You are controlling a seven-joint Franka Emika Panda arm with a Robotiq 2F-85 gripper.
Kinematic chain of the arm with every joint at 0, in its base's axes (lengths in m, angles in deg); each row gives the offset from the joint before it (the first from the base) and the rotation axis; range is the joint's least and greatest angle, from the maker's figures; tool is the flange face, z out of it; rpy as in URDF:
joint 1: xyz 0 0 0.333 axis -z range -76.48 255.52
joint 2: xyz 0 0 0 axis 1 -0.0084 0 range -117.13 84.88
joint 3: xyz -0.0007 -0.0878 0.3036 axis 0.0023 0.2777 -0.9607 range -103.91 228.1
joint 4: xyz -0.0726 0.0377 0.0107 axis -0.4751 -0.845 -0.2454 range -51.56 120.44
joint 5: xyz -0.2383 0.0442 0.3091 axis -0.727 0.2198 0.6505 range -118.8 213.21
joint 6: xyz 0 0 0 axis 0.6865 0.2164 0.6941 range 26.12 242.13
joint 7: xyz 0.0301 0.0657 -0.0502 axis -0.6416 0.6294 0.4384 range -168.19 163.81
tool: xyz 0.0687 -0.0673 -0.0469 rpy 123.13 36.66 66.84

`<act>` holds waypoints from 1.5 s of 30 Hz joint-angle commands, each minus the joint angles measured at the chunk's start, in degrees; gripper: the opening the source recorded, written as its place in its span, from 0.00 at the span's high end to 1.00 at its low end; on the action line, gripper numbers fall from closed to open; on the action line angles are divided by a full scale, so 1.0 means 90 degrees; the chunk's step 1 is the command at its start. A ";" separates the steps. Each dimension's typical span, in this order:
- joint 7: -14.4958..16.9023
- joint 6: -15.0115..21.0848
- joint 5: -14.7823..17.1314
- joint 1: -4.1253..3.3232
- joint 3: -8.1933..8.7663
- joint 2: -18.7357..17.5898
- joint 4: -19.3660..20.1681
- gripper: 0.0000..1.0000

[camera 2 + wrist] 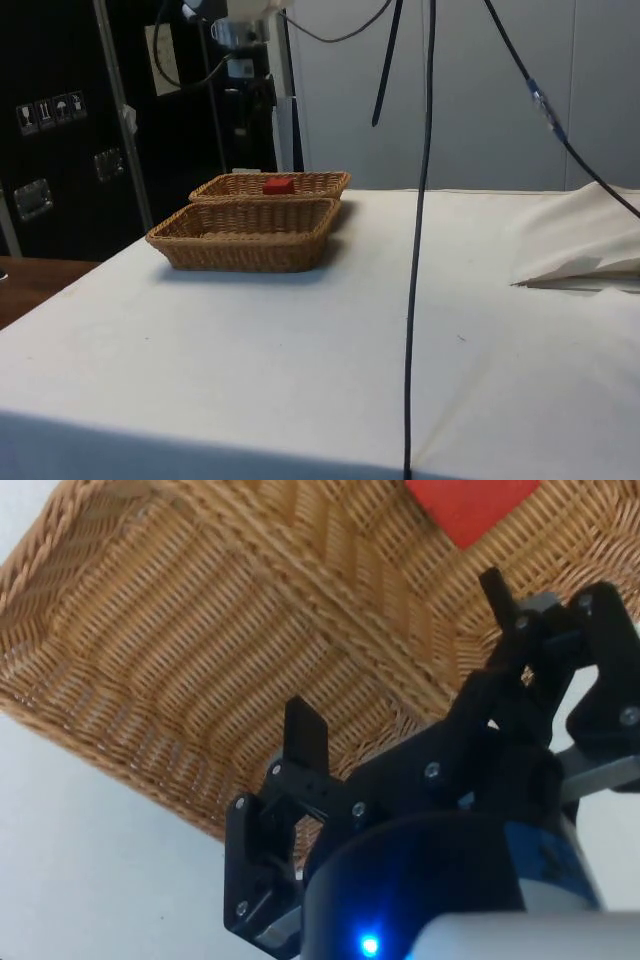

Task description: Pick up the red cube and place it into the right basket.

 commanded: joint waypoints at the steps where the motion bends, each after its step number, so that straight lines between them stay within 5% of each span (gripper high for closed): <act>1: -0.0025 0.0000 -0.0032 -0.0038 0.0000 0.0019 0.0025 0.00; 2: -0.0064 0.0089 -0.0089 -0.0191 0.0057 0.0102 0.0178 0.00; 4: -0.0095 0.0102 -0.0159 -0.0312 0.0064 0.0178 0.0286 0.00; 9: -0.0159 0.0108 -0.0299 -0.0477 0.0070 0.0318 0.0452 0.00; 10: -0.0178 0.0000 -0.0267 -0.0357 0.0000 0.0223 0.0267 0.00; 11: -0.0172 0.0108 -0.0331 -0.0516 0.0076 0.0350 0.0477 0.00; 13: -0.0197 0.0108 -0.0395 -0.0611 0.0083 0.0427 0.0554 0.00; 19: -0.0236 0.0089 -0.0554 -0.0783 0.0057 0.0592 0.0694 0.00; 20: -0.0261 0.0000 -0.0522 -0.0668 -0.0013 0.0490 0.0509 0.00; 21: -0.0236 0.0089 -0.0573 -0.0802 0.0051 0.0611 0.0713 0.00; 28: -0.0210 0.0070 -0.0681 -0.0949 -0.0013 0.0764 0.0859 0.00; 29: -0.0248 -0.0006 -0.0668 -0.0872 -0.0051 0.0688 0.0738 0.00; 30: -0.0197 0.0064 -0.0688 -0.0955 -0.0025 0.0777 0.0872 0.00; 32: -0.0166 0.0057 -0.0688 -0.0974 -0.0038 0.0809 0.0898 0.00; 45: 0.0255 0.0019 -0.0649 -0.0949 -0.0261 0.0859 0.0949 0.00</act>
